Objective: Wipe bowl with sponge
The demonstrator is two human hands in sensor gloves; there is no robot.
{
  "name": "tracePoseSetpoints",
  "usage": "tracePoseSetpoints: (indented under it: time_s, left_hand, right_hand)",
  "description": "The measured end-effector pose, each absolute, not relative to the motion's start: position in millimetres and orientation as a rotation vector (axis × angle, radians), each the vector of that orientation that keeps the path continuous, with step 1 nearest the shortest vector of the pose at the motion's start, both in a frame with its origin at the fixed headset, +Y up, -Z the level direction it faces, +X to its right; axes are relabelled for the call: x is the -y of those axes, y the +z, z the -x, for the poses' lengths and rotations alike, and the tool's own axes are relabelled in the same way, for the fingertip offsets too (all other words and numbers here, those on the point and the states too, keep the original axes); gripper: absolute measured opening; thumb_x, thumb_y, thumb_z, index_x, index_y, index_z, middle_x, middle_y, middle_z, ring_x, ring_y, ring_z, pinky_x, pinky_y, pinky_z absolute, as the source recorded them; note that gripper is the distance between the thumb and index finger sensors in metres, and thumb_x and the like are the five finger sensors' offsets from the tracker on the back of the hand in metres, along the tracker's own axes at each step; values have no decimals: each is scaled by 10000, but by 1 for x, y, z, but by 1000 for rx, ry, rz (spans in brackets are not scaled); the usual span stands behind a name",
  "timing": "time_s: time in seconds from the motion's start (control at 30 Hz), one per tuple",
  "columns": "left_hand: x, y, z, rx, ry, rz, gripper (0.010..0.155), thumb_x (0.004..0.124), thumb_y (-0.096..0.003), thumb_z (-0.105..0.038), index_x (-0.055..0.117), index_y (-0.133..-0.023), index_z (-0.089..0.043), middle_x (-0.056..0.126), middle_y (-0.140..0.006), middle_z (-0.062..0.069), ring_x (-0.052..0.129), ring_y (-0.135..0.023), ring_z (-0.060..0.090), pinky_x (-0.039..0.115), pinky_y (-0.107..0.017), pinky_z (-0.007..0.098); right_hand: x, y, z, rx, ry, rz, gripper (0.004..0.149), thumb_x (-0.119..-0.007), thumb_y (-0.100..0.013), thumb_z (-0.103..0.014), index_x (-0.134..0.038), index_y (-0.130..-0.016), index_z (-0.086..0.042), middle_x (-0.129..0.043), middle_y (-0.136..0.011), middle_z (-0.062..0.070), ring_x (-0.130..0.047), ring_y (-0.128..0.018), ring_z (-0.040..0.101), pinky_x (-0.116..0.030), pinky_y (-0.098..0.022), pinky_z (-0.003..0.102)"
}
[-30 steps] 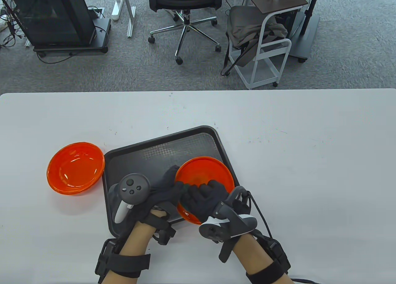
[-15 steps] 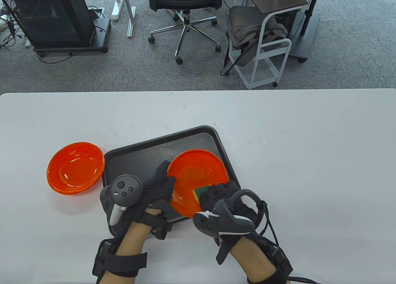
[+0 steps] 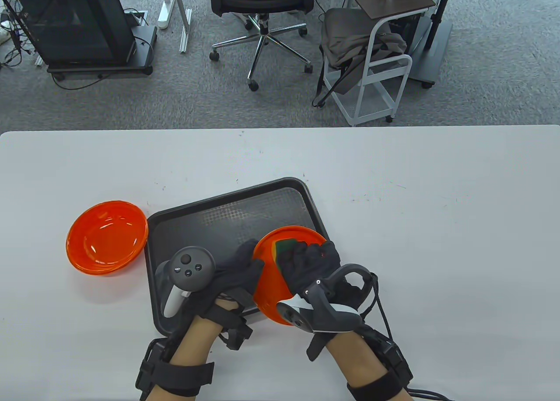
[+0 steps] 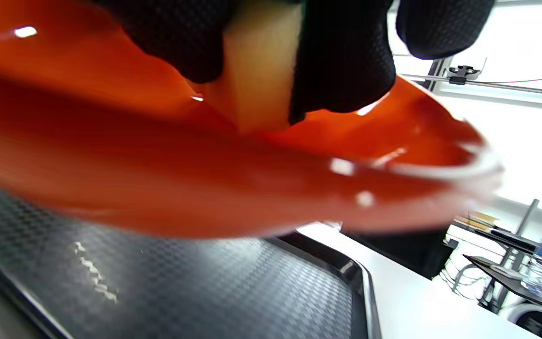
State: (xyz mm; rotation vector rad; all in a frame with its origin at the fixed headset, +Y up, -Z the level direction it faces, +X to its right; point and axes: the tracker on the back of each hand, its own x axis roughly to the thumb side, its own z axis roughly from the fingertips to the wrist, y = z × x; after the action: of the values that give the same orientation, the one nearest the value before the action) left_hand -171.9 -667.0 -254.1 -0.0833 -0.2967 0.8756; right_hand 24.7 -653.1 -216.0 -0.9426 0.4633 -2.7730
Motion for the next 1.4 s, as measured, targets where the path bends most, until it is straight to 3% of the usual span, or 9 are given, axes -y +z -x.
tracePoseSetpoints:
  time_s: [0.2, 0.47, 0.83, 1.4]
  left_hand:
    - [671, -253, 168, 286, 838, 35, 545, 751, -540, -419, 698, -1015, -155, 971, -465, 99, 1050, -130, 169, 934, -136, 354]
    - [670, -258, 185, 217, 855, -43, 540, 748, -540, -421, 699, -1018, -173, 973, -484, 90, 1052, -151, 175, 934, -154, 362]
    - [672, -268, 222, 112, 954, -66, 541, 751, -537, -415, 698, -1008, -153, 967, -477, 101, 1048, -145, 178, 931, -152, 366]
    - [673, -269, 248, 39, 1100, -61, 544, 745, -539, -413, 693, -994, -119, 972, -458, 80, 1052, -120, 153, 940, -130, 343]
  right_hand:
    - [657, -216, -26, -405, -3021, 1286, 496, -765, -531, -310, -617, -937, -67, -830, -893, 248, -867, -735, 397, -650, -562, 649]
    - [658, -211, -21, -214, -3031, 1472, 485, -779, -526, -298, -630, -944, -102, -825, -916, 236, -848, -756, 407, -632, -574, 668]
    - [647, -204, -21, -202, -2896, 1210, 469, -772, -531, -278, -633, -960, -151, -769, -990, 211, -756, -844, 440, -547, -610, 717]
    - [627, -202, -53, -635, -2936, 999, 462, -783, -527, -283, -650, -955, -170, -797, -981, 192, -803, -816, 429, -574, -603, 710]
